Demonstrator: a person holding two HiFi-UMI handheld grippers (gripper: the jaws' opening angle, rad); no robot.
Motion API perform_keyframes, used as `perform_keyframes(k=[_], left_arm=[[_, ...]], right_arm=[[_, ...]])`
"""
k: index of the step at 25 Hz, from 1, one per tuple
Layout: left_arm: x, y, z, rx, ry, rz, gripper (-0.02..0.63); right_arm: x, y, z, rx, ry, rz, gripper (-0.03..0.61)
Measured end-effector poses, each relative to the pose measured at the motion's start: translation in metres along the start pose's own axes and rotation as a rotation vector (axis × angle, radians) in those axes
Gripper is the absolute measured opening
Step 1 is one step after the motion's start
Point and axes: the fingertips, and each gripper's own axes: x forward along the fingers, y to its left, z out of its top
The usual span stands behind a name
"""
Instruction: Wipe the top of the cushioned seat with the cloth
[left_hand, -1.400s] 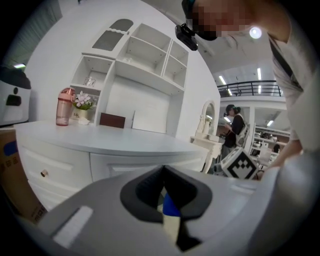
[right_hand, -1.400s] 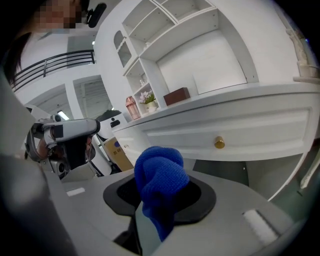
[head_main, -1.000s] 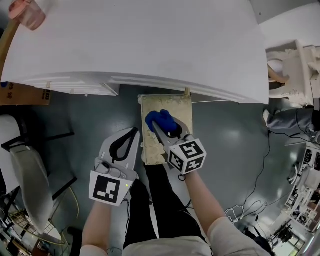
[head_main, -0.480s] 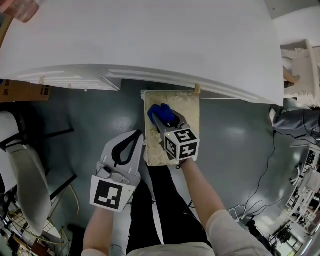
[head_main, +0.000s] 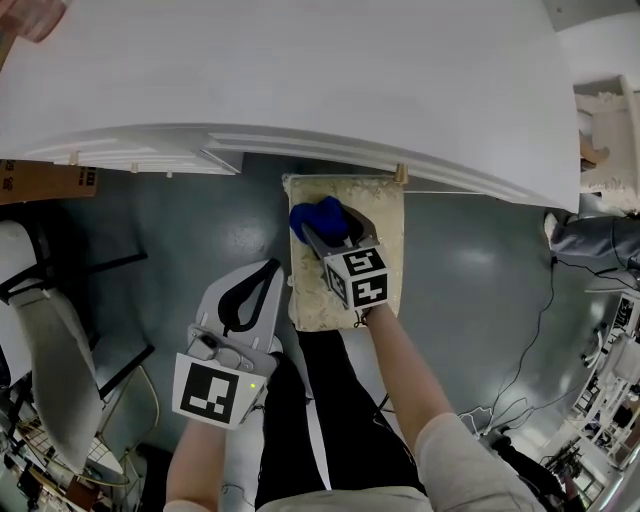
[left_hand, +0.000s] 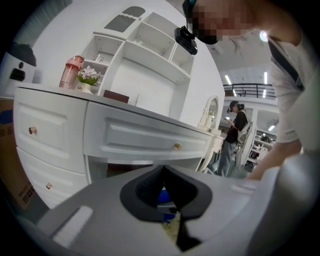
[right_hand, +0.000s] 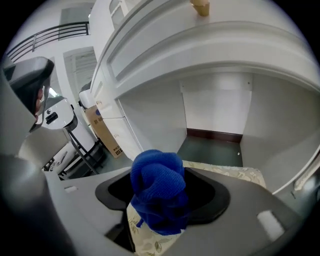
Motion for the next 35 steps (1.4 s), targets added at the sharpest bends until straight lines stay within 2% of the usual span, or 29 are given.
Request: perform_keyframes(k=[2, 6, 9, 12, 19, 35], left_arm=[[0.001, 0.000, 0.001, -0.001, -0.005, -0.001, 0.000], [0.002, 0.000, 0.000, 0.004, 0.000, 0.004, 0.000], [0.003, 0.001, -0.001, 0.004, 0.006, 0.010, 0.000], [0.006, 0.000, -0.003, 0.008, 0.015, 0.011, 0.000], [0.014, -0.004, -0.004, 0.021, 0.024, 0.000, 0.000], [0.033, -0.024, -0.002, 0.030, 0.029, -0.036, 0.000]], right_arm=[[-0.004, 0.000, 0.002, -0.025, -0.003, -0.016, 0.281], [0.005, 0.008, -0.006, -0.073, 0.059, -0.026, 0.187], [0.019, 0.017, -0.017, -0.148, 0.122, -0.028, 0.163], [0.024, 0.016, -0.019, -0.220, 0.123, -0.049, 0.149], [0.016, -0.004, -0.022, -0.194, 0.096, -0.046, 0.140], [-0.034, -0.103, -0.040, -0.029, 0.078, -0.185, 0.141]])
